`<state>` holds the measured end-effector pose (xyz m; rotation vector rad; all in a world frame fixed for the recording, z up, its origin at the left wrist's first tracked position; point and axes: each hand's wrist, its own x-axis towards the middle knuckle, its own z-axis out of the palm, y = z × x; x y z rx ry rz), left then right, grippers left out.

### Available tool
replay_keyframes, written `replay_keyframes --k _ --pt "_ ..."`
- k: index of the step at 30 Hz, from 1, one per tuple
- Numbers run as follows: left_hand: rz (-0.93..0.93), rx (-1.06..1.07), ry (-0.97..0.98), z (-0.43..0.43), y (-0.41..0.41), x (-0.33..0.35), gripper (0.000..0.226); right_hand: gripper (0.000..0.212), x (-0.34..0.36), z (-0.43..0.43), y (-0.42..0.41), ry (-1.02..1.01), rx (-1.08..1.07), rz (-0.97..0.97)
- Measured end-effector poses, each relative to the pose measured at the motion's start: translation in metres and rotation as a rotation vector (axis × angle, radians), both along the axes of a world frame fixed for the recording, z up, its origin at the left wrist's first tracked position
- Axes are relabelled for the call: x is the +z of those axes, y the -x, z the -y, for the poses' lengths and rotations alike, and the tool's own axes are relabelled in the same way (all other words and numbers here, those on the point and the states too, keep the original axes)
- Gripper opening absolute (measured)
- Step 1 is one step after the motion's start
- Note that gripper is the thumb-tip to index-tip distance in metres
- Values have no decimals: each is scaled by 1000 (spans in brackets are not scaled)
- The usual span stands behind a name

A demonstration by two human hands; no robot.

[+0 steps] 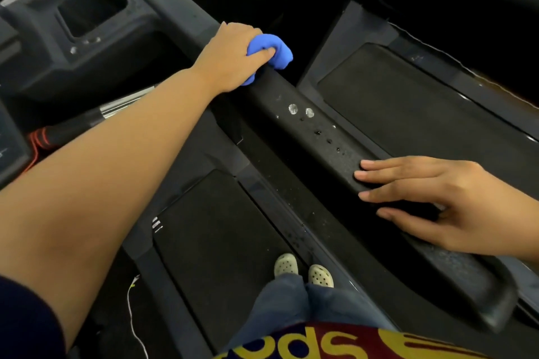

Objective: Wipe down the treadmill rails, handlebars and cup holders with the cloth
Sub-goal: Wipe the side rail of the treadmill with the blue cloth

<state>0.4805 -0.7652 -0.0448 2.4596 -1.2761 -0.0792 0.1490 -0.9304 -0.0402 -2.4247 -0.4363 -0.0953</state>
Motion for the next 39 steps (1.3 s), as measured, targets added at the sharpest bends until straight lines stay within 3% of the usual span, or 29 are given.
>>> replay_keyframes --k 5,17,26,30,35,39 --pt "-73 0 76 0 -2 -5 40 28 2 2 -3 -34 -23 -4" --pt "81 -114 109 0 21 -6 41 31 -6 3 10 -87 -66 21" --pt "51 -217 222 7 124 1 19 49 -12 29 31 -81 -165 48" --pt "4 -206 279 11 180 -6 25 57 -19 40 38 -175 -150 38" --pt "-24 -55 326 11 224 -19 37 49 -18 49 42 -231 -137 54" --pt "-58 -46 371 13 251 -22 35 21 -18 57 47 -306 -175 59"
